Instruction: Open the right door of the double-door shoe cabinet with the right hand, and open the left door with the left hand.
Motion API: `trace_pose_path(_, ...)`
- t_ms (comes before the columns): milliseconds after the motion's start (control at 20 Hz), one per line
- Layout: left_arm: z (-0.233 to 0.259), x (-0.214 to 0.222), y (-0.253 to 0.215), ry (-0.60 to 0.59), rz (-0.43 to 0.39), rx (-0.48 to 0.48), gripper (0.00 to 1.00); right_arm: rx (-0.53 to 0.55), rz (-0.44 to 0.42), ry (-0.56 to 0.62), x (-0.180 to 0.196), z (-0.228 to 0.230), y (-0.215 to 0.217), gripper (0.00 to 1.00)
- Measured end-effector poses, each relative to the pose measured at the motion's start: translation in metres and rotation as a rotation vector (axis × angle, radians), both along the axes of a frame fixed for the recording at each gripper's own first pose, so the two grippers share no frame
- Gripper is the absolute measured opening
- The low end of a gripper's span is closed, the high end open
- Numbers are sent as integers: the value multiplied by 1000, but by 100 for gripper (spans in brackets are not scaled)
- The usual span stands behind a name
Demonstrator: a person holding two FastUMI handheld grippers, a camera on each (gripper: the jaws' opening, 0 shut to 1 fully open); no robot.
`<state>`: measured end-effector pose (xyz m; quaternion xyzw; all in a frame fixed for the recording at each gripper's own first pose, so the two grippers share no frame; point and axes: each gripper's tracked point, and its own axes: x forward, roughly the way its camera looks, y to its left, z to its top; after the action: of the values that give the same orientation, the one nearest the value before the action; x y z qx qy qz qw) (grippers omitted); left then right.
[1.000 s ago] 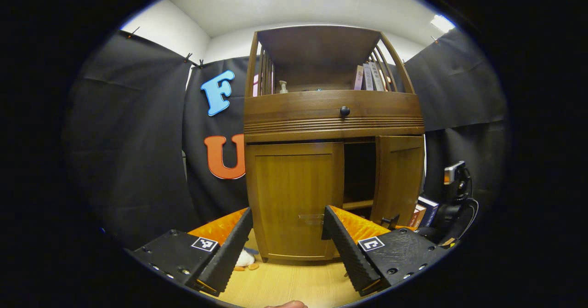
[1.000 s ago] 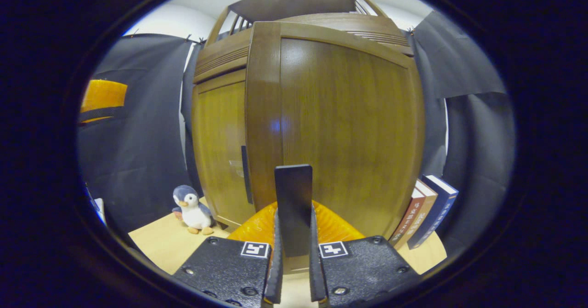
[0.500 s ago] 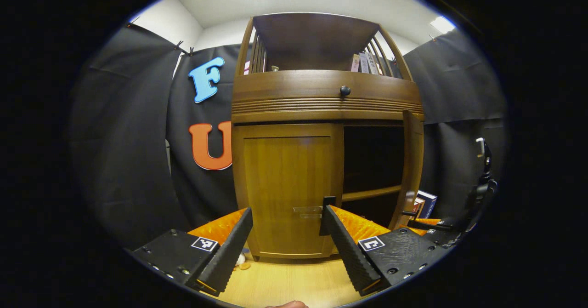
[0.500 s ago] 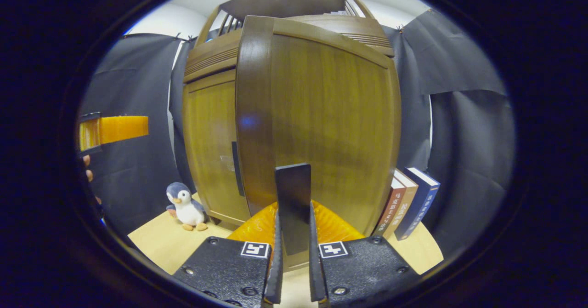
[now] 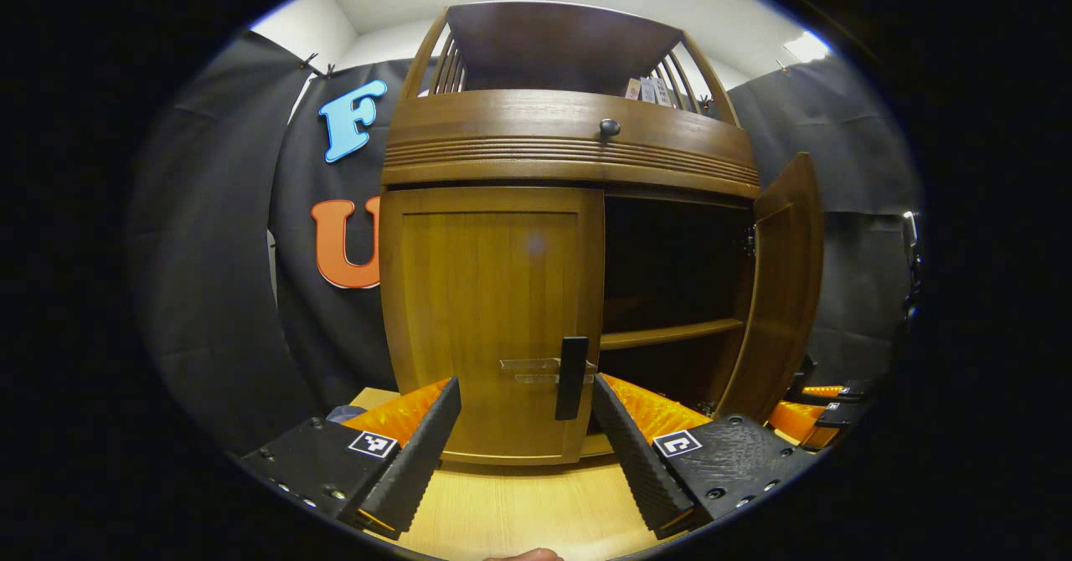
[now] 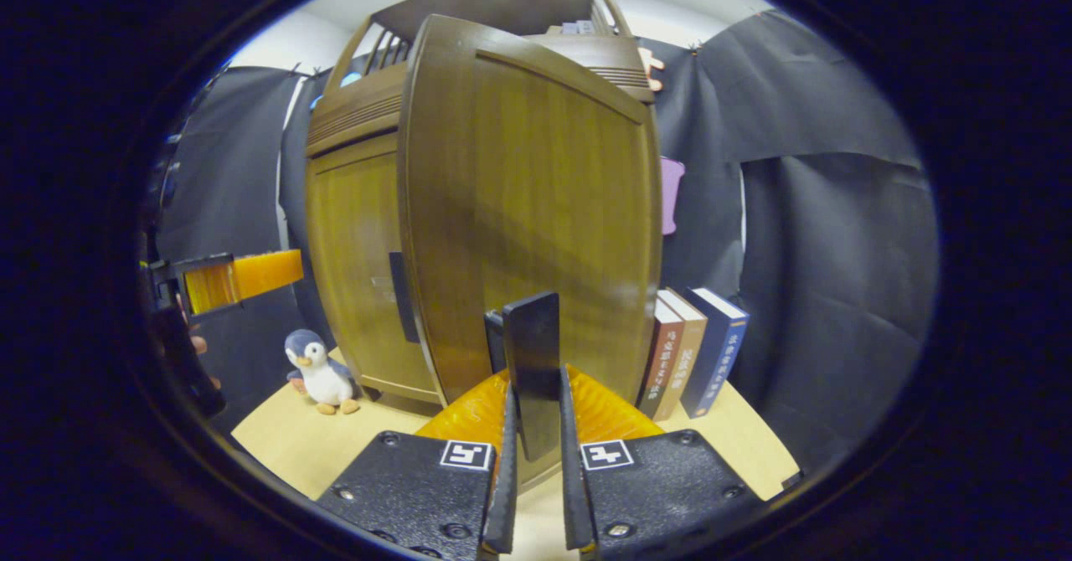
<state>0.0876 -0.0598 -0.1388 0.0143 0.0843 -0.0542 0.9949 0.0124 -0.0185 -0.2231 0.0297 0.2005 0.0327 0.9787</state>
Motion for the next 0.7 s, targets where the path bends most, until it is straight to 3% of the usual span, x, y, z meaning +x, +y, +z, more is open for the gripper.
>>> trace_pose_path(50, -2, 2, -1, 0, -2, 0, 100, -2, -22, 6, -3, -1, -6, 26)
trace_pose_path(100, -4, 5, -3, -3, -3, -1, 95, -7, -43, 16, -7, -2, -12, 25)
trace_pose_path(250, -15, 15, -14, 9, -17, -2, 95, 2, -112, 54, -17, -14, -27, 23)
trace_pose_path(300, -20, 17, -17, 19, -21, 0, 100, 13, -140, 92, -22, -21, -33, 20)
trace_pose_path(350, -24, 19, -21, 27, -26, 1, 95, 27, -161, 132, -26, -31, -40, 19)
trace_pose_path(650, -43, 33, -41, 57, -59, 5, 95, 23, -319, 108, -31, -25, -98, 11)
trace_pose_path(700, -46, 37, -44, 55, -69, 10, 95, 42, -298, 122, -33, -27, -97, 7)
